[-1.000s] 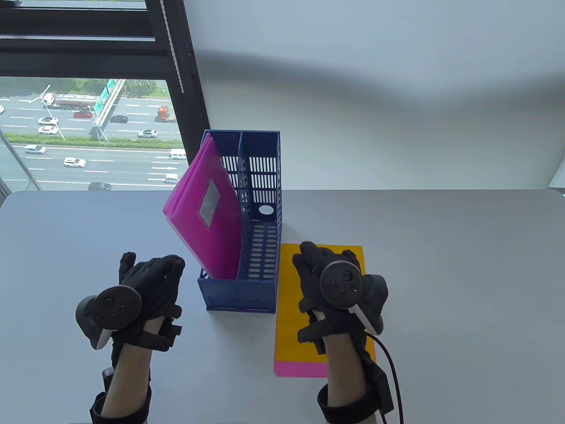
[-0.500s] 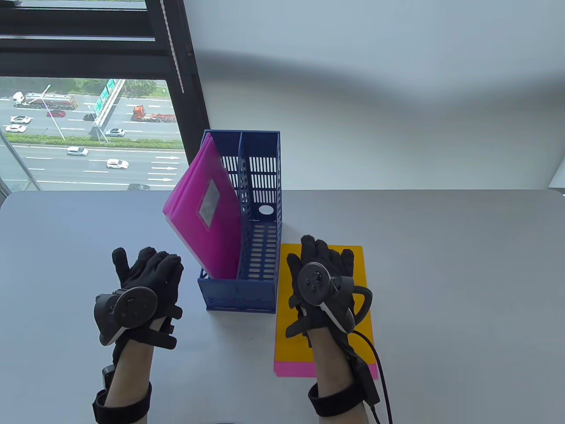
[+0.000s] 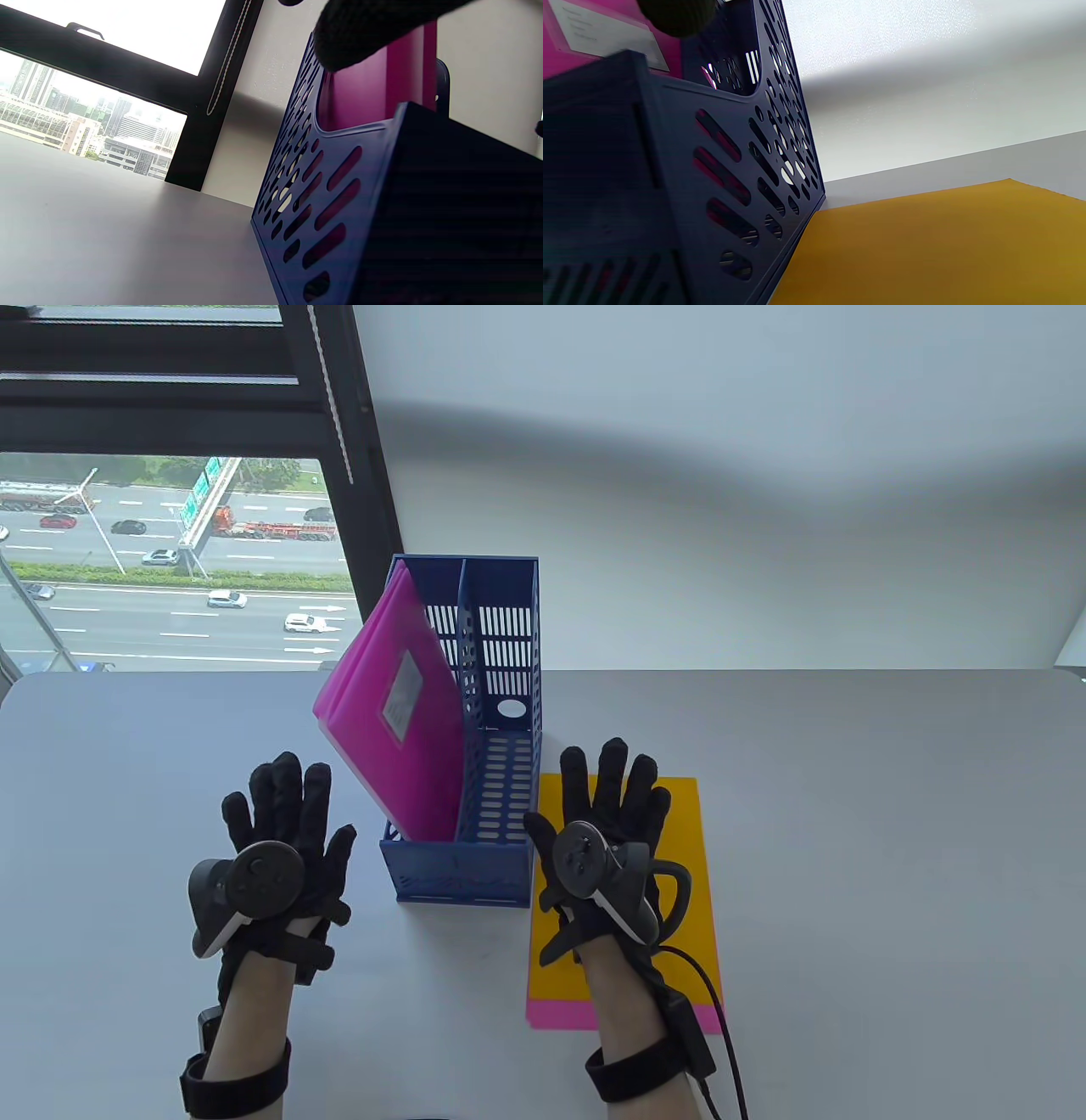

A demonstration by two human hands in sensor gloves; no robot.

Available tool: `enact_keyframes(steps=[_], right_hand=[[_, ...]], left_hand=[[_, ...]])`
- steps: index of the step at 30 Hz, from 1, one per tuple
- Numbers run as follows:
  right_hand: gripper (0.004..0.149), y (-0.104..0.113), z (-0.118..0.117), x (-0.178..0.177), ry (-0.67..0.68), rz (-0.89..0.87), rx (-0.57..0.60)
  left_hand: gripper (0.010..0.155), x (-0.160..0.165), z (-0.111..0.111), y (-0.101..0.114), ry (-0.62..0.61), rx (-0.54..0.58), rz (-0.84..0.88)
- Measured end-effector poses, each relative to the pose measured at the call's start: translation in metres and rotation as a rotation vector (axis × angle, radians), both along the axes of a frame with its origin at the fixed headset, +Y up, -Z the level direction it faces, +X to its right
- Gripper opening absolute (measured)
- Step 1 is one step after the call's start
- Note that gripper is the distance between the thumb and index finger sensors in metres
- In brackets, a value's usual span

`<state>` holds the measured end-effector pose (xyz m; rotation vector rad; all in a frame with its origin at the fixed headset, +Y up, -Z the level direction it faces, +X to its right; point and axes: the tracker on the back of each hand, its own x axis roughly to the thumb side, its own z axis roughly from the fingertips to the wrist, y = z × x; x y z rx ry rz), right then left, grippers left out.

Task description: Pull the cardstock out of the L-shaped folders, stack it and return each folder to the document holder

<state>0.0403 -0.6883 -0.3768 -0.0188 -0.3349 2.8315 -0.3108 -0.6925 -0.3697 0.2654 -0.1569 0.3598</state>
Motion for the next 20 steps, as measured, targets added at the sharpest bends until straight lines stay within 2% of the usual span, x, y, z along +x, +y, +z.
enact_keyframes(steps=[4, 9, 20], right_hand=[[0.083, -0.007, -0.002, 0.005, -0.009, -0.022, -0.039], [0.082, -0.006, -0.004, 0.008, -0.016, -0.041, -0.043], [0.080, -0.004, -0.004, 0.017, -0.014, -0.107, -0.046]], left_hand=[[0.077, -0.002, -0.003, -0.007, -0.003, -0.039, 0.016], [0.076, -0.003, -0.001, -0.002, 0.000, -0.005, 0.027], [0.072, -0.002, -0.003, -0.009, -0.010, -0.015, 0.050]])
